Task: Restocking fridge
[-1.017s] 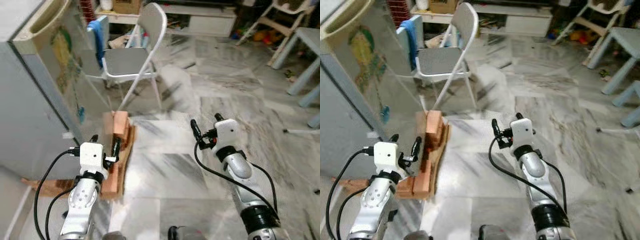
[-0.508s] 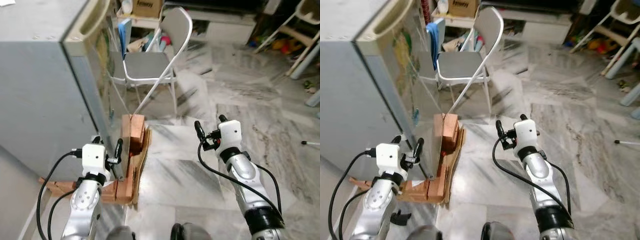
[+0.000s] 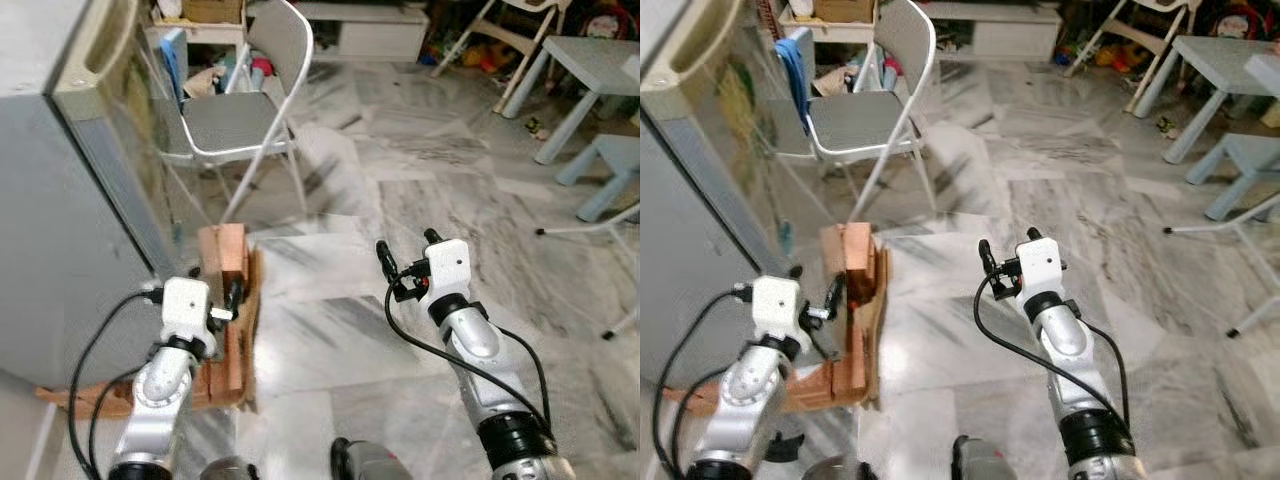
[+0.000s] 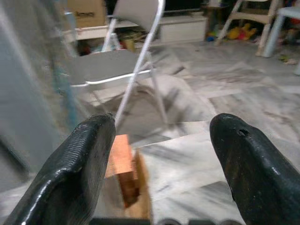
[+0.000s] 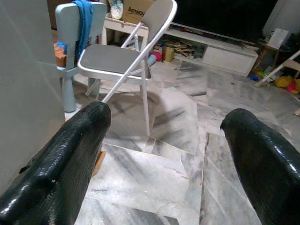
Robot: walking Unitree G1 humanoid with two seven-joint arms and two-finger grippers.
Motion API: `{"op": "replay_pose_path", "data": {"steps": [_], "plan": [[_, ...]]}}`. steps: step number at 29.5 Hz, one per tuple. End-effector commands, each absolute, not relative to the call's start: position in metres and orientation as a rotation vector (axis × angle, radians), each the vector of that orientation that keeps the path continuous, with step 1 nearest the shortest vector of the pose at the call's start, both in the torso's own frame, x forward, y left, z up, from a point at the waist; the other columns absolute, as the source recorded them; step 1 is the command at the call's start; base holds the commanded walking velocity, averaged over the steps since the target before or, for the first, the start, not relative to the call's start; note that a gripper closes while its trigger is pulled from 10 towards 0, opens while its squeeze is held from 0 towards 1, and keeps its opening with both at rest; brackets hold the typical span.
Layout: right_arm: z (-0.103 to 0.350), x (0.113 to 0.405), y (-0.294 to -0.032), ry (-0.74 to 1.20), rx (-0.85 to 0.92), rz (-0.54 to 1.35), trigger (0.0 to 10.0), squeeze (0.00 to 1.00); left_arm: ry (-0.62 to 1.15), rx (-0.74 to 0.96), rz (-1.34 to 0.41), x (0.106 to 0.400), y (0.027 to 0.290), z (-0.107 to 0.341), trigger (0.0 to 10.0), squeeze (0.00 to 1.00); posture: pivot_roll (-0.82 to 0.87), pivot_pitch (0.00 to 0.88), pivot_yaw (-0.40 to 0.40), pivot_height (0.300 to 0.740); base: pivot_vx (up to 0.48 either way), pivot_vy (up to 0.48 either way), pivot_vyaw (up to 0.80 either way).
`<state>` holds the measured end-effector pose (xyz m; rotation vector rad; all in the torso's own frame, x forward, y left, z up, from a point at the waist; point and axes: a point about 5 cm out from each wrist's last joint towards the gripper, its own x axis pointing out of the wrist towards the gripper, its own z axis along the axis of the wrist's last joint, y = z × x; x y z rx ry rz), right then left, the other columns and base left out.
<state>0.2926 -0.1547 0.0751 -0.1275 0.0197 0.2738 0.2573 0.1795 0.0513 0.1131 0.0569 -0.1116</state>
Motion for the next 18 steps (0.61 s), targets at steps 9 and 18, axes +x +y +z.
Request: {"op": "replay_pose_path", "data": {"steps": [9,18], "plan": [[0.077,0.291,-0.156,0.014,-0.135,0.274,10.0,0.0,0.073,0.086,0.007,0.267,0.2,0.05,10.0,0.0,0.08,0.057,-0.034,0.74,0.0,0.0,0.0],[0.08,0.291,-0.152,0.005,-0.126,0.285,10.0,0.0,0.057,0.099,0.041,0.288,0.206,0.056,10.0,0.0,0.08,0.058,-0.039,0.74,0.0,0.0,0.0]]}}
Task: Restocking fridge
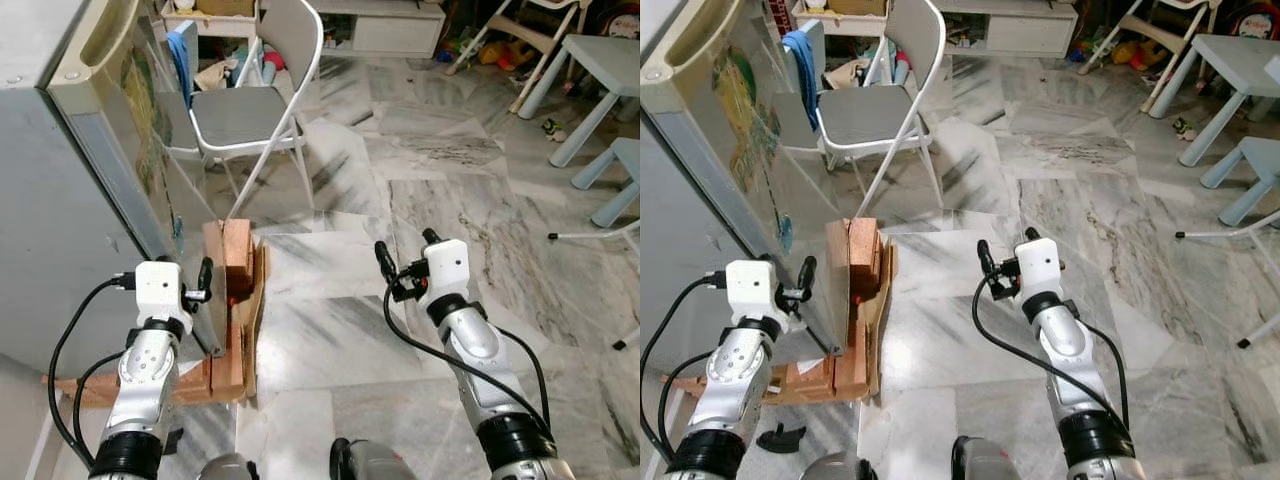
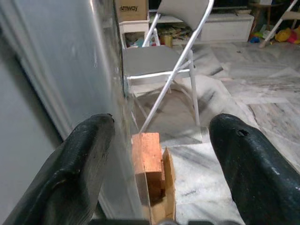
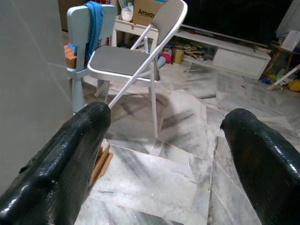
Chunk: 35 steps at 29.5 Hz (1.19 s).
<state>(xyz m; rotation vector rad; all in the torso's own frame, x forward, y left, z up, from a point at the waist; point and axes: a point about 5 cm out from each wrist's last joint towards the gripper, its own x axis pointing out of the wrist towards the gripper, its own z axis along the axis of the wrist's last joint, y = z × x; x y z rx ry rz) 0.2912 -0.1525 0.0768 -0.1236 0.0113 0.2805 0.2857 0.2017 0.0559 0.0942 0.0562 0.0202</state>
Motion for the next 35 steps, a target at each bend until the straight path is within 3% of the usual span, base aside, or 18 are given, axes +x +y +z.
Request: {"op": "replay_pose_path", "data": {"steps": [1,10,14,19,27,35], "plan": [[0.08,0.291,-0.152,0.005,-0.127,0.285,10.0,0.0,0.057,0.098,0.044,0.29,0.207,0.057,10.0,0.0,0.07,0.059,-0.038,0.74,0.0,0.0,0.0],[0.079,0.289,-0.154,0.006,-0.131,0.276,10.0,0.0,0.057,0.112,0.093,0.3,0.22,0.062,10.0,0.0,0.06,0.061,-0.03,0.74,0.0,0.0,0.0],[0.079,0.288,-0.154,0.008,-0.129,0.279,10.0,0.0,0.125,0.114,0.03,0.292,0.214,0.047,10.0,0.0,0.07,0.061,-0.029,0.74,0.0,0.0,0.0],[0.078,0.288,-0.153,0.009,-0.129,0.282,10.0,0.0,0.165,0.145,0.083,0.286,0.224,0.039,10.0,0.0,0.07,0.064,-0.03,0.74,0.0,0.0,0.0],[0.079,0.289,-0.149,0.009,-0.126,0.291,10.0,0.0,0.122,0.183,0.159,0.305,0.234,0.057,10.0,0.0,0.07,0.061,-0.031,0.74,0.0,0.0,0.0],[0.077,0.287,-0.151,0.012,-0.129,0.289,10.0,0.0,0.083,0.113,0.055,0.319,0.214,0.066,10.0,0.0,0.07,0.055,-0.025,0.74,0.0,0.0,0.0]]}}
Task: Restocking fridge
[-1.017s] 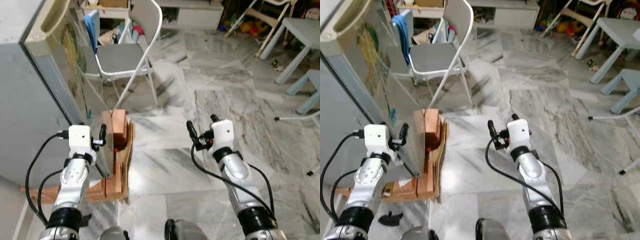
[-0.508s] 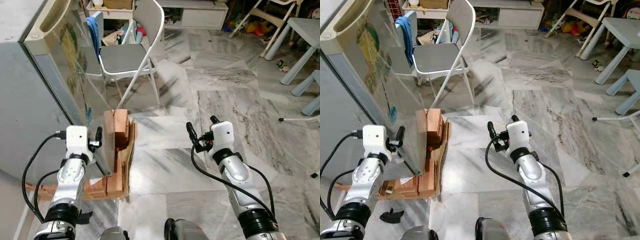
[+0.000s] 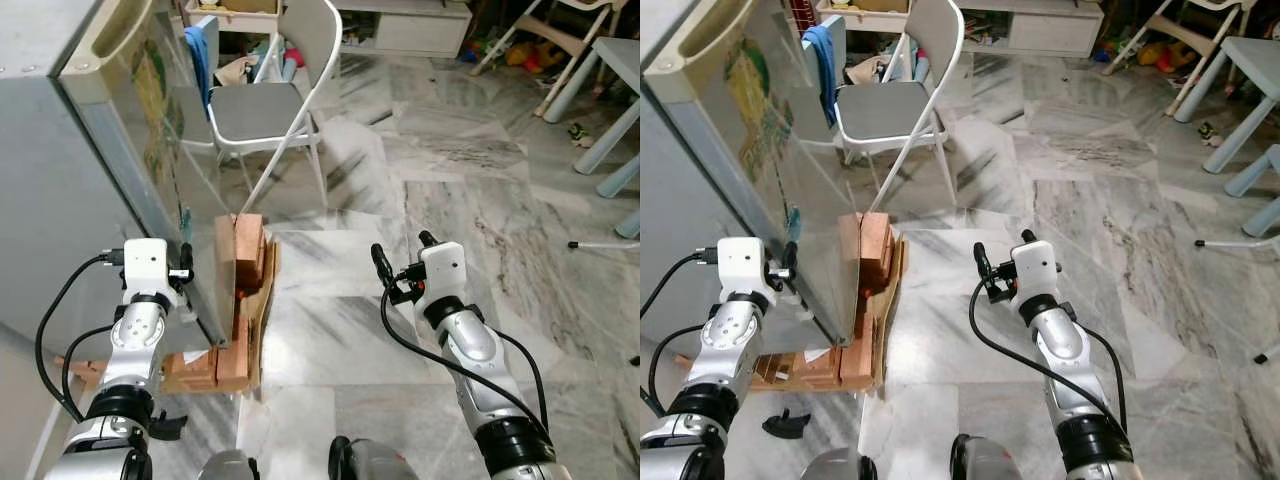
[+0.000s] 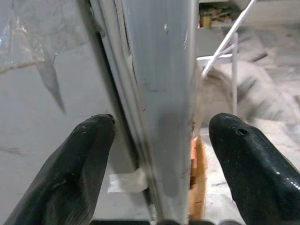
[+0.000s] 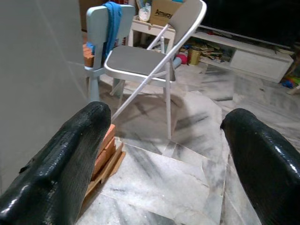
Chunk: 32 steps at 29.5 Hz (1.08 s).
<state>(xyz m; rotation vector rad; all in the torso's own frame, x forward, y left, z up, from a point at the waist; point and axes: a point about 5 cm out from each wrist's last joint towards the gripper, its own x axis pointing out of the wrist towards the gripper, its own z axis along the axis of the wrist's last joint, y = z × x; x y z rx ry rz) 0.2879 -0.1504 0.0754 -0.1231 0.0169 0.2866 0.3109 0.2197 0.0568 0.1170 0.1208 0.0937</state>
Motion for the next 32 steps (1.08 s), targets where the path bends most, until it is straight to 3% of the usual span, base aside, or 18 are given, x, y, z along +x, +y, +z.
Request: {"op": "replay_pose_path", "data": {"steps": [1,8,22,25,26,28,29,30,32], "plan": [[0.077,0.287,-0.15,0.012,-0.129,0.29,10.0,0.0,0.075,0.116,0.023,0.32,0.209,0.067,10.0,0.0,0.07,0.055,-0.024,0.74,0.0,0.0,0.0],[0.077,0.288,-0.148,0.013,-0.129,0.298,10.0,0.0,0.033,0.132,-0.068,0.325,0.192,0.075,10.0,0.0,0.08,0.051,-0.022,0.74,0.0,0.0,0.0],[0.064,0.279,-0.139,0.068,-0.131,0.363,10.0,0.0,0.04,0.146,-0.011,0.351,0.195,0.096,10.0,0.0,0.08,0.02,-0.022,0.74,0.0,0.0,0.0],[0.056,0.273,-0.142,0.115,-0.142,0.393,10.0,0.0,-0.005,0.18,-0.137,0.358,0.171,0.106,10.0,0.0,0.08,0.018,-0.021,0.74,0.0,0.0,0.0],[0.048,0.268,-0.146,0.173,-0.12,0.414,10.0,0.0,-0.08,0.185,-0.365,0.356,0.125,0.117,10.0,0.0,0.09,0.013,-0.026,0.74,0.0,0.0,0.0],[0.039,0.262,-0.15,0.237,-0.107,0.456,10.0,0.0,-0.173,0.182,-0.662,0.34,0.066,0.128,10.0,0.0,0.09,0.006,-0.03,0.74,0.0,0.0,0.0],[0.039,0.262,-0.15,0.237,-0.107,0.456,10.0,0.0,-0.173,0.182,-0.662,0.34,0.066,0.128,10.0,0.0,0.09,0.006,-0.03,0.74,0.0,0.0,0.0],[0.035,0.259,-0.15,0.256,-0.109,0.481,10.0,0.0,-0.181,0.171,-0.761,0.329,0.044,0.125,10.0,0.0,0.09,0.0,-0.029,0.74,0.0,0.0,0.0],[0.034,0.259,-0.147,0.259,-0.106,0.503,10.0,0.0,-0.152,0.175,-0.752,0.328,0.041,0.115,10.0,0.0,0.09,0.0,-0.029,0.74,0.0,0.0,0.0]]}}
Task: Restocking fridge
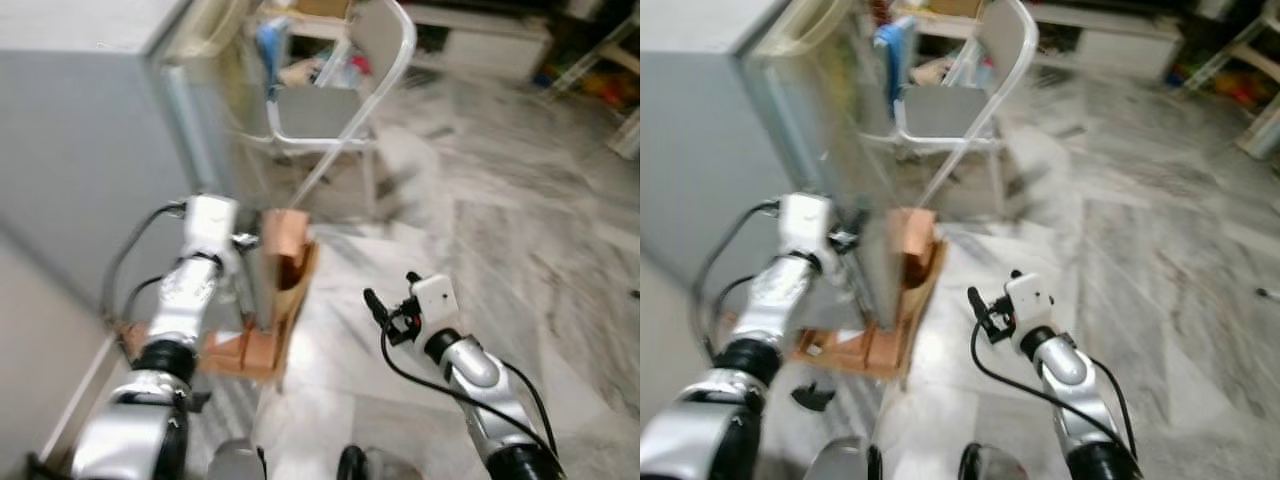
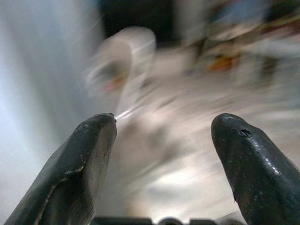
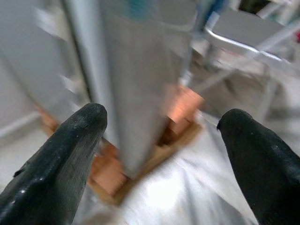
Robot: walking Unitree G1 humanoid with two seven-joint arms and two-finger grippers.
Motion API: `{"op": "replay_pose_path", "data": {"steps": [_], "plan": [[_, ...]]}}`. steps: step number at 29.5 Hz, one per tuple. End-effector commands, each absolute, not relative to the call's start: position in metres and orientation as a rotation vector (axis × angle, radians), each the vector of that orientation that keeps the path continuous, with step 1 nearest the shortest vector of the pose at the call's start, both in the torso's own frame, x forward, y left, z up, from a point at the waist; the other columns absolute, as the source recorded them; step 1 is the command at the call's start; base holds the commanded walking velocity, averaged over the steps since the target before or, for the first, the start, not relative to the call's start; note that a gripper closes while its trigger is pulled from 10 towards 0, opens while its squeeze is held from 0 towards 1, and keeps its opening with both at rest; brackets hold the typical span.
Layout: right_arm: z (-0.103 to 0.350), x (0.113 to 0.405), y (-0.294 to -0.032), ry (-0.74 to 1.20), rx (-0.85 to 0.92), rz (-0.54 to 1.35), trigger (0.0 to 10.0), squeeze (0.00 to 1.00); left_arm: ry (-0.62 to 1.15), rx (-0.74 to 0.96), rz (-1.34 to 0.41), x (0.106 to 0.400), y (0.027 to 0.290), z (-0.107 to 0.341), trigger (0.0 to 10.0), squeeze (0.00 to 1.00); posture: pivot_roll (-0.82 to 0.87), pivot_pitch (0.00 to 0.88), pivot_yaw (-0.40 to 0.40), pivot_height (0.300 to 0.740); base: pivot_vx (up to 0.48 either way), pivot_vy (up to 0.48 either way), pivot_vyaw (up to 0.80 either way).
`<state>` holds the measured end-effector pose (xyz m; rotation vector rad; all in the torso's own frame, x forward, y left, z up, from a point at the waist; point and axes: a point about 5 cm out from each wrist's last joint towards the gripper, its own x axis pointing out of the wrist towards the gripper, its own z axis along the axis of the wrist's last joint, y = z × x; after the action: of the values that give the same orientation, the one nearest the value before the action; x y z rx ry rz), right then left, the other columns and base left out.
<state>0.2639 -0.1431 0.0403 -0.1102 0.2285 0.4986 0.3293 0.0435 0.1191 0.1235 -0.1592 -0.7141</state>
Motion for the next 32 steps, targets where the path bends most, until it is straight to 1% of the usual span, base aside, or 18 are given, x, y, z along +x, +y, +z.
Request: {"op": "replay_pose_path", "data": {"steps": [1,3,5,8,9,12,14,17,20,23,32], "plan": [[0.034,0.259,-0.145,0.261,-0.106,0.518,10.0,0.0,-0.144,0.192,-0.723,0.33,0.047,0.112,10.0,0.0,0.08,0.0,-0.028,0.74,0.0,0.0,0.0],[0.034,0.259,-0.144,0.262,-0.106,0.526,10.0,0.0,-0.14,0.191,-0.71,0.33,0.05,0.111,10.0,0.0,0.08,0.0,-0.028,0.74,0.0,0.0,0.0],[0.034,0.259,-0.144,0.258,-0.107,0.529,10.0,0.0,-0.136,0.198,-0.649,0.335,0.063,0.111,10.0,0.0,0.09,0.0,-0.025,0.74,0.0,0.0,0.0],[0.033,0.26,-0.146,0.269,-0.087,0.525,10.0,0.0,-0.13,0.195,-0.563,0.341,0.09,0.114,10.0,0.0,0.1,0.0,-0.025,0.74,0.0,0.0,0.0],[0.032,0.26,-0.146,0.273,-0.082,0.526,10.0,0.0,-0.136,0.206,-0.523,0.341,0.105,0.116,10.0,0.0,0.1,0.0,-0.026,0.74,0.0,0.0,0.0],[0.031,0.26,-0.147,0.274,-0.079,0.526,10.0,0.0,-0.141,0.204,-0.481,0.34,0.119,0.116,10.0,0.0,0.09,0.0,-0.027,0.74,0.0,0.0,0.0],[0.031,0.261,-0.148,0.266,-0.075,0.516,10.0,0.0,-0.124,0.197,-0.399,0.334,0.141,0.107,10.0,0.0,0.09,0.0,-0.027,0.74,0.0,0.0,0.0],[0.033,0.262,-0.15,0.248,-0.08,0.504,10.0,0.0,-0.098,0.17,-0.348,0.323,0.154,0.094,10.0,0.0,0.09,0.0,-0.03,0.74,0.097,0.0,0.0],[0.035,0.264,-0.151,0.235,-0.08,0.487,10.0,0.0,-0.061,0.163,-0.341,0.311,0.155,0.079,10.0,0.0,0.09,0.0,-0.036,0.74,0.344,-0.201,0.0],[0.036,0.267,-0.152,0.233,-0.078,0.478,10.0,0.0,-0.038,0.159,-0.345,0.303,0.149,0.069,10.0,0.0,0.09,0.0,-0.041,0.74,0.416,-0.175,0.0],[0.038,0.269,-0.152,0.223,-0.093,0.468,10.0,0.0,-0.041,0.15,-0.323,0.313,0.134,0.074,10.0,0.0,0.08,0.0,-0.037,0.74,0.475,0.0,0.0]]}}
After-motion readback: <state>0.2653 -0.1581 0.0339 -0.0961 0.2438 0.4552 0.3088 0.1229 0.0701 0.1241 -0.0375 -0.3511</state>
